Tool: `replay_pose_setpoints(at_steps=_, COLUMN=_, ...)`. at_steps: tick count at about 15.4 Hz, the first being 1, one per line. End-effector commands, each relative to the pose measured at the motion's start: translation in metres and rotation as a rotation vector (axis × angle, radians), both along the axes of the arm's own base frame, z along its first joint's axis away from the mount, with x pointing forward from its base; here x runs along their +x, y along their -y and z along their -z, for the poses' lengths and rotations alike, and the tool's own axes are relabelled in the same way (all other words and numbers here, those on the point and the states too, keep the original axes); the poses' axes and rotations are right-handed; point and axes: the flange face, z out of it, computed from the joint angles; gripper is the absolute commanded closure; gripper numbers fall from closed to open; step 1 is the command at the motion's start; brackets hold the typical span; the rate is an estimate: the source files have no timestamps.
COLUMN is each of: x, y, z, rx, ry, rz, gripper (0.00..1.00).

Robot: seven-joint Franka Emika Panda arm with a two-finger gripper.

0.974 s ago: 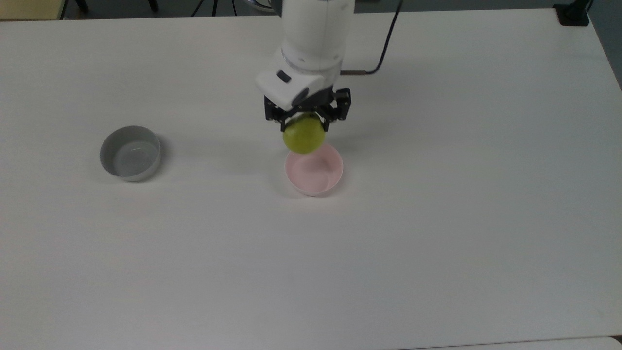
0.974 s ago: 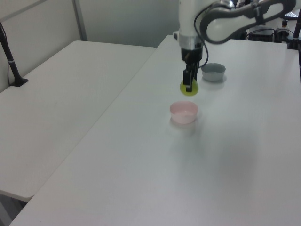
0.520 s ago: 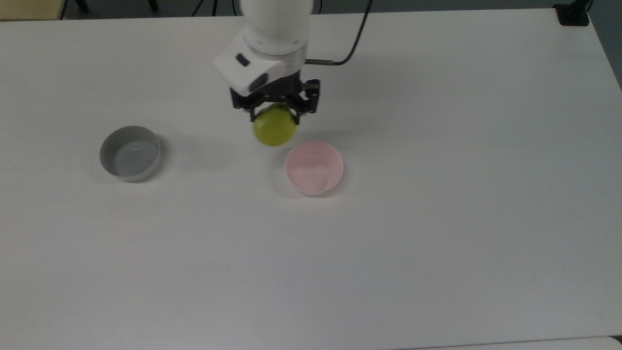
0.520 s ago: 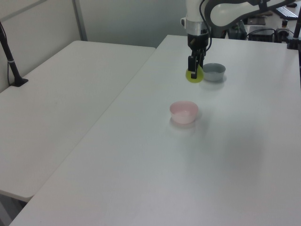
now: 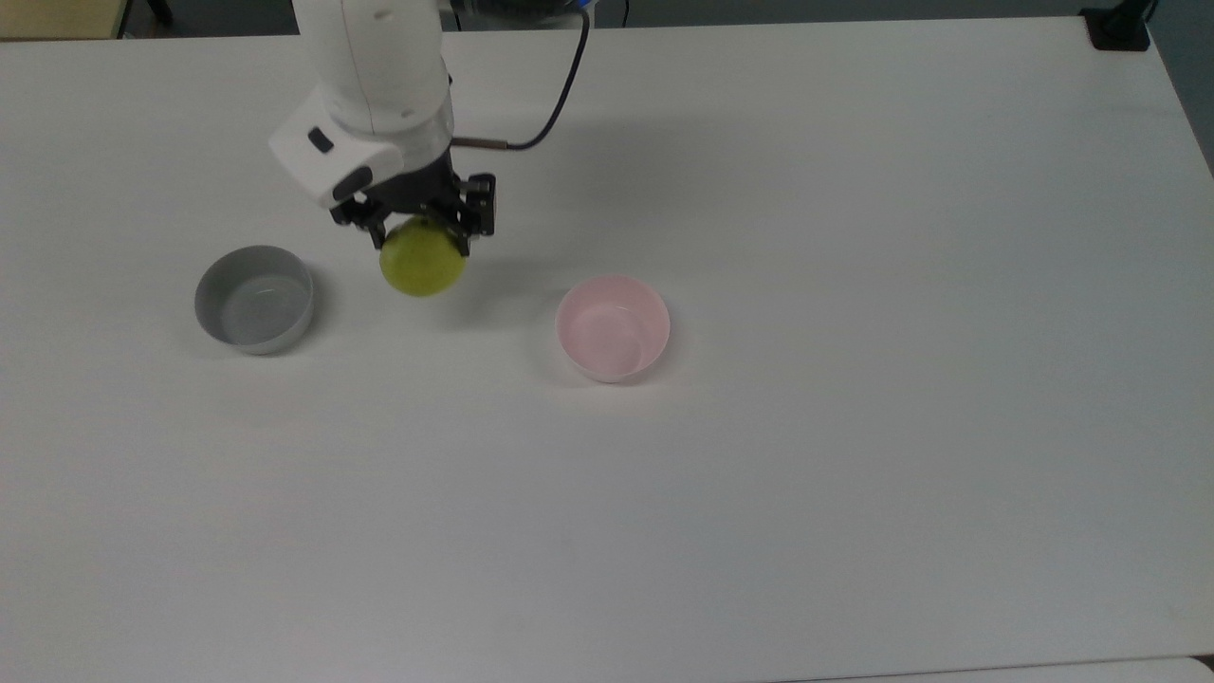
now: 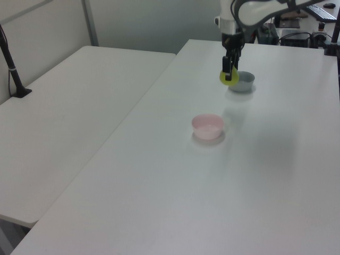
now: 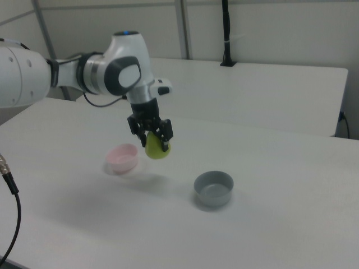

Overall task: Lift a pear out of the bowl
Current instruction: 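Carry the pear toward the space beside the grey bowl, then lower the pear onto the table and open the gripper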

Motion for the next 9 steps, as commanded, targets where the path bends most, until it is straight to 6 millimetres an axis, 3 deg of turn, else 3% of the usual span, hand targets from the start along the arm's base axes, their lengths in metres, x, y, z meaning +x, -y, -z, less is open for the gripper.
replay_pose_setpoints(at_steps=1, x=0.006, y=0.004, z=0.05, rx=-0.028, ry=0.028, rz=-0.031, gripper=0.52)
replay_pose_setpoints(at_steps=4, x=0.012, y=0.011, z=0.074, rx=-0.036, ry=0.035, rz=-0.03, gripper=0.5)
replay_pose_setpoints(at_steps=7, x=0.013, y=0.011, z=0.077, rx=-0.036, ry=0.041, rz=-0.031, gripper=0.47)
replay_pose_setpoints(at_steps=9, x=0.014, y=0.007, z=0.088, rx=-0.036, ry=0.026, rz=-0.034, gripper=0.35)
